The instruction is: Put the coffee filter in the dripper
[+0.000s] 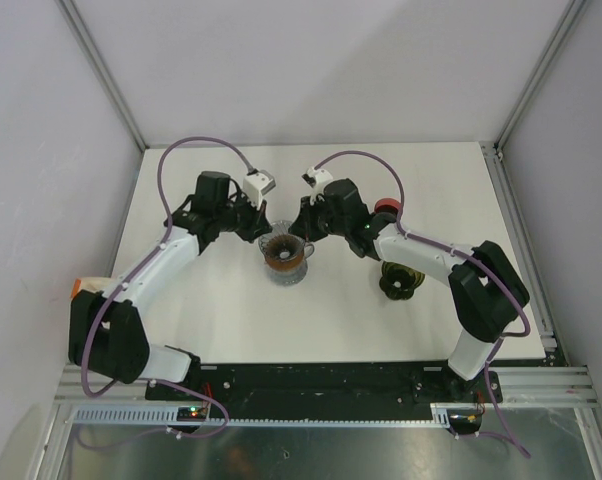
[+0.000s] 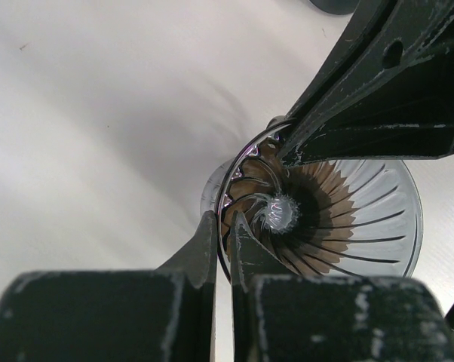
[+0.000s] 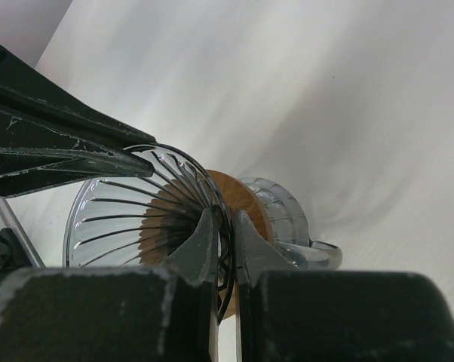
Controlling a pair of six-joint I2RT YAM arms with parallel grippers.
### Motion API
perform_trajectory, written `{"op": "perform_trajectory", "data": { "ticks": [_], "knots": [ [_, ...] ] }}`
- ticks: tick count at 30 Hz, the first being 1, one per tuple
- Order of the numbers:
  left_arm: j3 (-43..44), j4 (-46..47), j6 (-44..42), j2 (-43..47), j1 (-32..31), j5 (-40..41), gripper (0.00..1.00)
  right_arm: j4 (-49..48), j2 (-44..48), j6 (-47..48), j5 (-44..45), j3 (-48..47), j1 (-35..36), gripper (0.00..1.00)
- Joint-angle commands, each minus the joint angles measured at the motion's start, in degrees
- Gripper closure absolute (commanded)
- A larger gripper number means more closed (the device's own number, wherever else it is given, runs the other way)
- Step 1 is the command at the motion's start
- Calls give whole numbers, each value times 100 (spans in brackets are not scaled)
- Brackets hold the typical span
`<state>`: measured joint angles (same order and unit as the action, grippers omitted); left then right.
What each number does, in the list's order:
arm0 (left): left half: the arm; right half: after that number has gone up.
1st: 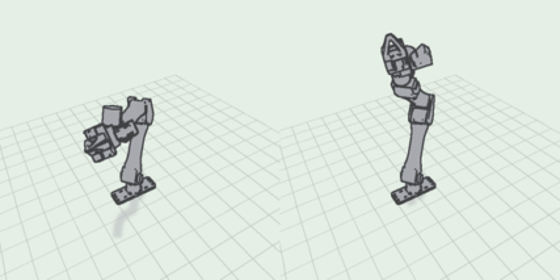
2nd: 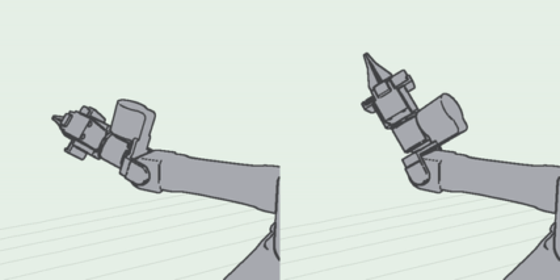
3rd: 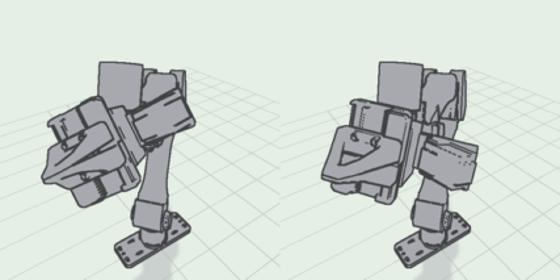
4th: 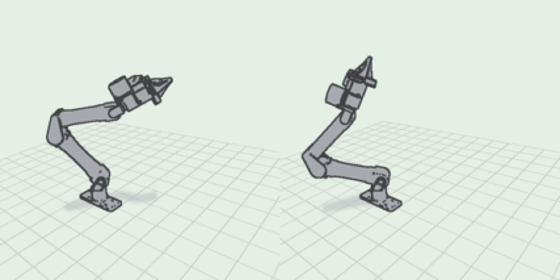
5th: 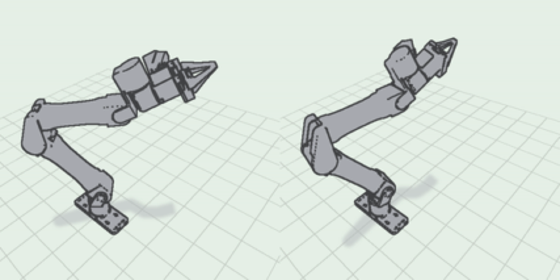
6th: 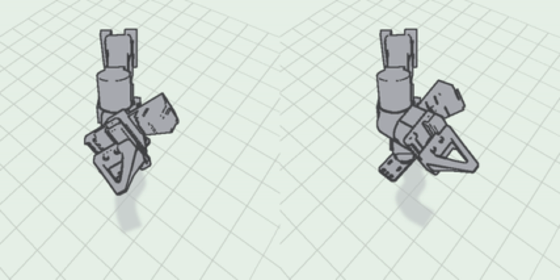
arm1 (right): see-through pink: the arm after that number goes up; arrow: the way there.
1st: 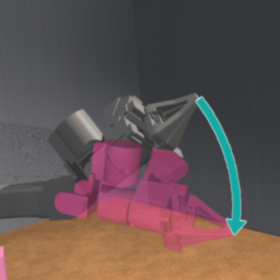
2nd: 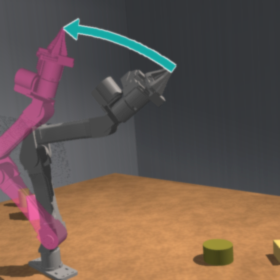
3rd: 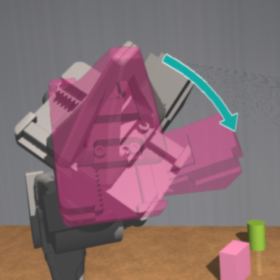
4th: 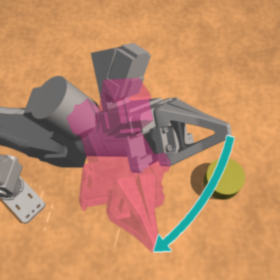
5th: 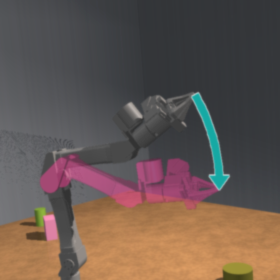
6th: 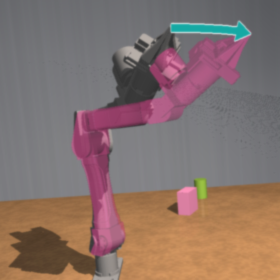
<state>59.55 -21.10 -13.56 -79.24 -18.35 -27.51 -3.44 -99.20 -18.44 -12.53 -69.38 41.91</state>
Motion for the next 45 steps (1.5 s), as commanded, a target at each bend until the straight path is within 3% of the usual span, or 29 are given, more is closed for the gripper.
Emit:
{"op": "perform_trajectory", "data": {
  "ticks": [1,5,12,27,35,45],
  "knots": [
    [-109,-1065,42,-425,-125,234,100,276,-73,484,284,150,89,94],
    [27,-1064,94,-433,-126,230,100,306,-79,453,232,110,84,87],
    [216,-1077,287,-319,-125,238,99,316,-46,431,242,-37,82,83],
    [462,-1088,293,-149,-125,298,77,694,0,482,264,-410,130,69],
    [691,-1132,237,-1,-126,454,62,945,43,568,295,-705,164,56],
    [962,-1278,181,164,-125,572,43,1065,163,647,297,-863,179,51]
  ]
}}
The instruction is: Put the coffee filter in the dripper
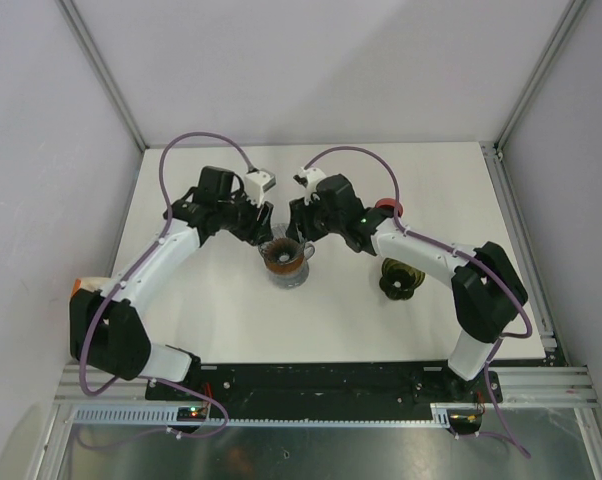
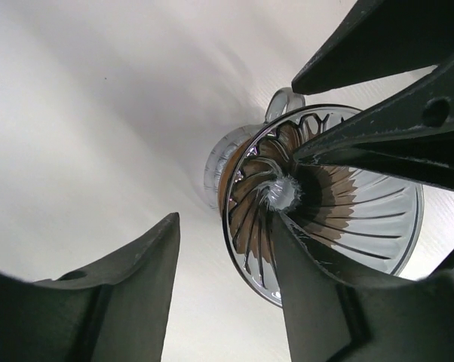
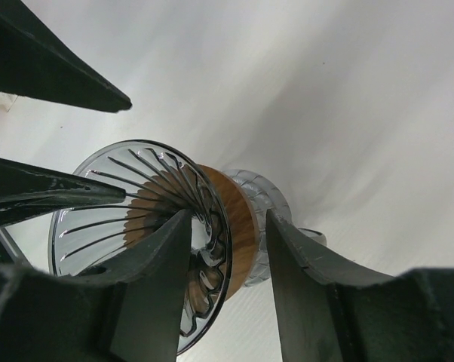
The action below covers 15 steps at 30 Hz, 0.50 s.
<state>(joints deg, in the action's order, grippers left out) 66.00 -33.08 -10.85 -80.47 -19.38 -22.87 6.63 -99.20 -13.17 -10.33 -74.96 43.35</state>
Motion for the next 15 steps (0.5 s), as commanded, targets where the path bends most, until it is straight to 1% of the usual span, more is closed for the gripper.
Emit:
{"op": "perform_trajectory", "data": {
  "ticks": [1,5,10,13,15],
  "knots": [
    [361,-104,-104,317,-22,152,42,75,199,139,89,-321,38,51],
    [457,-158,-217,575,-23,610,35,195,393,247,177,-407,42,48],
    [355,-215,-384,1075,52,1681,25,385,784,406,319,-447,48,48],
    [273,-280,-395,1268,292,2145,23,507,1049,513,457,-445,46,48],
    [201,-336,-388,1331,601,2236,25,598,1170,591,550,-442,49,48]
  ]
}}
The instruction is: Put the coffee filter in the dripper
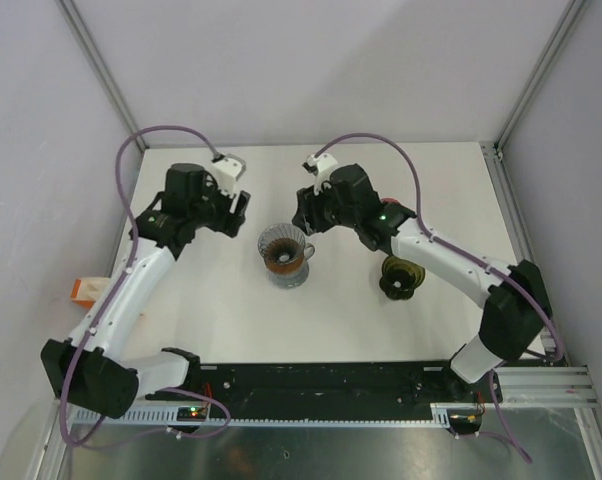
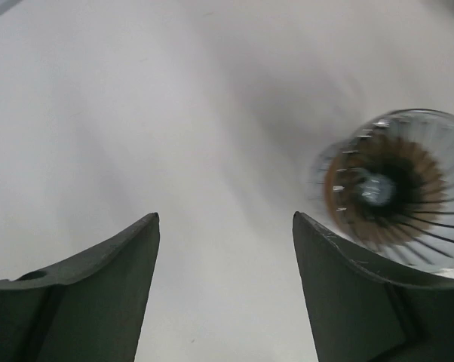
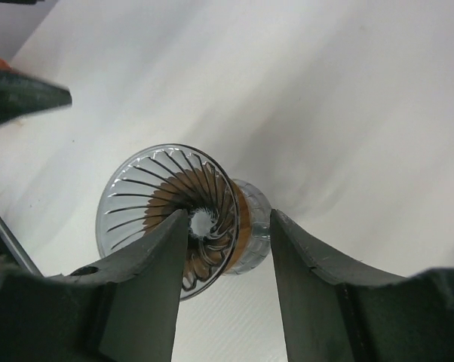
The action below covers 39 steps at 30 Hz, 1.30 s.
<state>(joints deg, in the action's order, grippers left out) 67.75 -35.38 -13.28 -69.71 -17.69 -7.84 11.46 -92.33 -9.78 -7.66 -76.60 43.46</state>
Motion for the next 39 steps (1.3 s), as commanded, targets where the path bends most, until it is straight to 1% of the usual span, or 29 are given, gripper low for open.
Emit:
{"op": "perform_trajectory", "data": {
  "ticks": [1,5,8,10,12,15,18,20,22,26,30,34,37,39],
  "knots": [
    [-21,-134,-138,269,657,837,26,174,534,290,318,-277,39,48],
    [-251,-252,-132,374,1520,1213,33,330,632,388,393,-277,38,48],
    [-588,-281,-124,641,2163,1374,42,387,633,415,400,-277,36,48],
    [-844,-278,-186,821,2540,1441,44,404,623,418,382,-275,32,49],
    [-1091,-277,-380,945,2905,1510,46,410,608,427,354,-276,31,48],
    [-1405,-286,-940,1161,3375,1528,48,468,609,458,351,-277,34,48],
    [-1595,-348,-1696,1357,3552,1558,43,525,610,475,393,-277,37,48],
    [-1650,-473,-2506,1415,3586,1573,40,566,600,477,409,-277,39,49],
    [-1707,-622,-3208,1427,3599,1680,39,587,595,481,429,-255,33,49],
    [-1721,-917,-4331,1403,3640,2041,39,591,572,500,479,-163,31,49],
    [-1762,-1013,-5160,1329,3764,2361,40,600,531,540,487,-138,37,49],
    [-1766,-1084,-5765,1205,4049,2599,44,641,532,597,559,-130,32,49],
    [-1786,-1134,-6096,1140,4319,2646,48,654,522,627,602,-95,32,49],
    [-1827,-1161,-6329,1165,4454,2579,50,653,506,631,606,-69,33,49]
  ]
}}
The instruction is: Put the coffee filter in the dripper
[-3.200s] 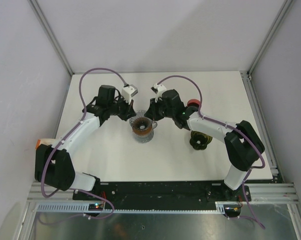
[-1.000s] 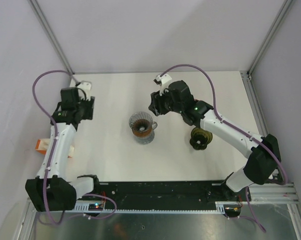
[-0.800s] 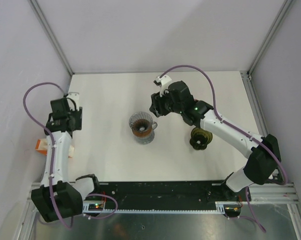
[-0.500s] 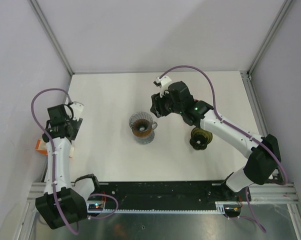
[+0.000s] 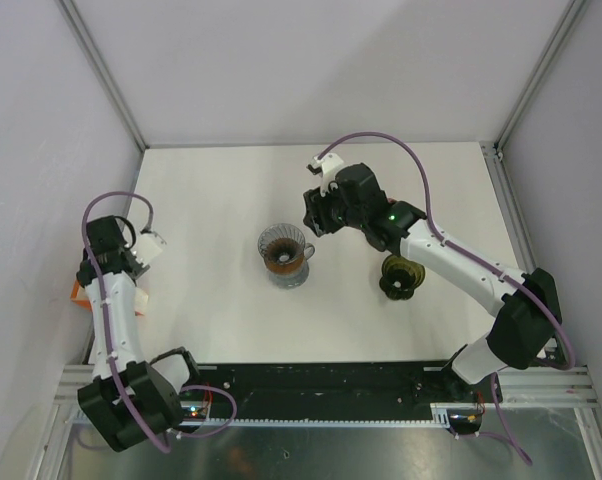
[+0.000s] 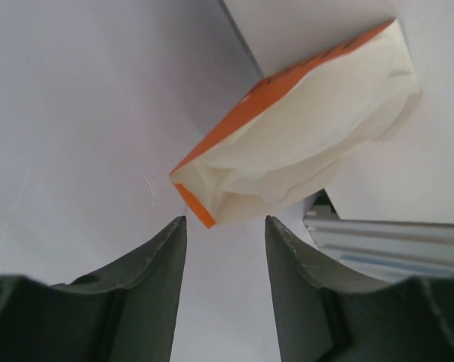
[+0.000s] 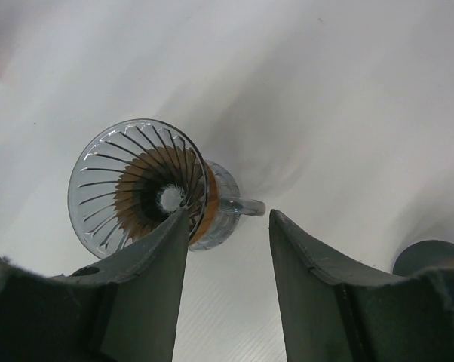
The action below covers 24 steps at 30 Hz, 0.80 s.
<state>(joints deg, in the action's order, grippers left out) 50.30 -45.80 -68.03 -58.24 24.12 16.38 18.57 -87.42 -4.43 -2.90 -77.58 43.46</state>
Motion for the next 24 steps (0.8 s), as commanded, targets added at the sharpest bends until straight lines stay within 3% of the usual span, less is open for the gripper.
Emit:
{"op": "perform_trajectory", "data": {
  "ticks": [1,11,17,24],
  "knots": [
    [-118,-129,-923,33,306,134,50,-69,1,93,135,40,32,49],
    [32,-121,-1152,-245,387,-308,56,-99,-55,110,110,75,38,49],
    [199,-111,-1229,-565,390,-490,66,-83,-57,110,138,84,35,49],
    [330,-88,-1289,-768,392,-591,67,-57,-56,126,161,102,32,49]
  ]
}}
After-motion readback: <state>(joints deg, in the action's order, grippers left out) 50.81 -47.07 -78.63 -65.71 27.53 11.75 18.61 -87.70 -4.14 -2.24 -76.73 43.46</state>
